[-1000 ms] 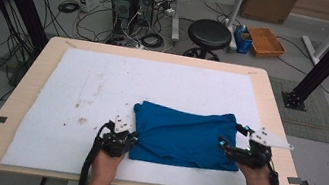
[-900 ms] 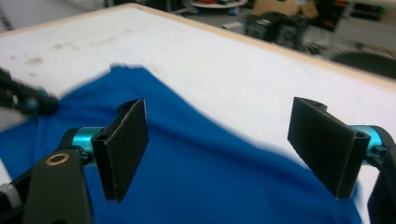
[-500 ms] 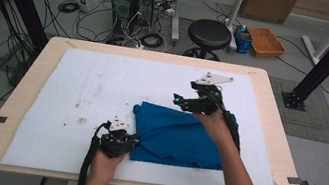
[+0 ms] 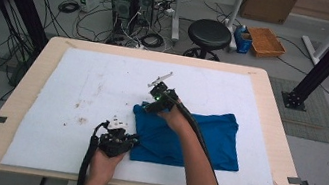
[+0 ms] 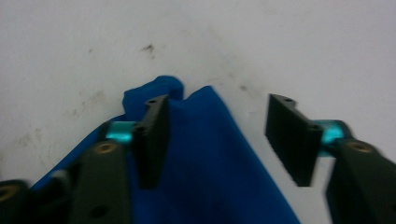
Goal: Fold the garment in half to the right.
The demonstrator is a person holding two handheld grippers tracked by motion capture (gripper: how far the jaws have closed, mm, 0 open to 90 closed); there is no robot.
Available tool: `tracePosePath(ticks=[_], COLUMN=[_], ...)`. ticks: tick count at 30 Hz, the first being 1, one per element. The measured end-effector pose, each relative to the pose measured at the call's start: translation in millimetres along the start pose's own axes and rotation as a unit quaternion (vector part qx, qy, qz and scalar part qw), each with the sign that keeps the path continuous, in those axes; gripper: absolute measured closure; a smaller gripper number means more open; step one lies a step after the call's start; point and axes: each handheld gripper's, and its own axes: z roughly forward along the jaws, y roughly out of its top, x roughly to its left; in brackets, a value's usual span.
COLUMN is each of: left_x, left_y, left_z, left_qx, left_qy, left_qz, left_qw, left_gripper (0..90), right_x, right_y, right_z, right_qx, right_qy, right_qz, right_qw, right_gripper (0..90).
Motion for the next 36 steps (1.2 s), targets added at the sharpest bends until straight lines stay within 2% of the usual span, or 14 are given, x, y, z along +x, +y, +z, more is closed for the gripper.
tracePosePath(ticks=[3, 4, 6, 8, 9, 12, 15, 17, 20, 24, 27, 29, 30, 36], left_x=[0.5, 0.8, 0.8, -0.1, -0.5, 0.3, 2.1, 0.7, -3.0, -11.5, -20.1, -25.7, -29.1, -54.4], left_y=[-0.1, -0.1, -0.2, -0.6, -1.1, -1.5, 0.5, 3.9, 10.2, 19.3, 28.2, 35.0, 38.4, 60.1], left_z=[0.0, -0.3, -0.6, -1.7, -3.0, -6.6, -12.1, -16.4, -22.5, -25.3, -24.4, -23.1, -22.3, -8.3], left_qx=[-0.001, -0.001, -0.002, -0.008, -0.014, -0.021, -0.037, -0.052, -0.074, -0.081, -0.085, -0.093, -0.095, -0.085], left_qy=[-0.002, -0.003, -0.004, -0.005, -0.007, -0.019, -0.045, -0.064, -0.102, -0.141, -0.156, -0.173, -0.179, -0.203], left_qz=[-0.003, -0.003, -0.001, 0.003, 0.005, 0.004, -0.009, -0.014, -0.027, -0.032, -0.028, -0.036, -0.037, -0.027], left_qw=[1.0000, 1.0000, 1.0000, 0.9999, 0.9999, 0.9996, 0.9983, 0.9965, 0.9917, 0.9862, 0.9837, 0.9798, 0.9785, 0.9751], left_gripper=[84.7, 84.9, 85.4, 85.7, 85.8, 85.9, 85.9, 85.9, 85.9, 85.9, 85.9, 85.9, 85.9, 85.9], right_x=[1.7, 2.0, 5.2, 9.1, 8.8, 6.2, 3.7, 2.9, -1.4, -6.1, -11.8, -16.6, -18.8, -35.4], right_y=[1.0, 1.2, 1.7, 2.4, 2.4, 2.0, 1.8, 0.2, -4.4, -13.2, -21.1, -27.4, -30.7, -53.6], right_z=[11.7, 11.9, 12.5, 12.0, 11.1, 2.5, -10.8, -19.4, -31.3, -47.2, -60.1, -68.7, -73.3, -101.4], right_qx=[0.030, 0.025, 0.023, 0.025, 0.025, -0.006, -0.031, -0.046, -0.076, -0.103, -0.114, -0.128, -0.137, -0.168], right_qy=[0.001, 0.006, 0.010, 0.002, 0.007, 0.018, 0.022, 0.023, 0.030, 0.036, 0.033, 0.030, 0.030, 0.017], right_qz=[-0.019, -0.021, -0.049, -0.067, -0.062, -0.046, -0.045, -0.041, -0.037, -0.033, -0.026, -0.017, -0.010, 0.013], right_qw=[0.9994, 0.9995, 0.9985, 0.9974, 0.9977, 0.9987, 0.9983, 0.9978, 0.9960, 0.9935, 0.9925, 0.9911, 0.9901, 0.9856], right_gripper=[62.2, 71.0, 85.1, 87.9, 88.1, 88.2, 88.2, 88.2, 88.2, 88.2, 88.3, 88.3, 88.3, 88.3])
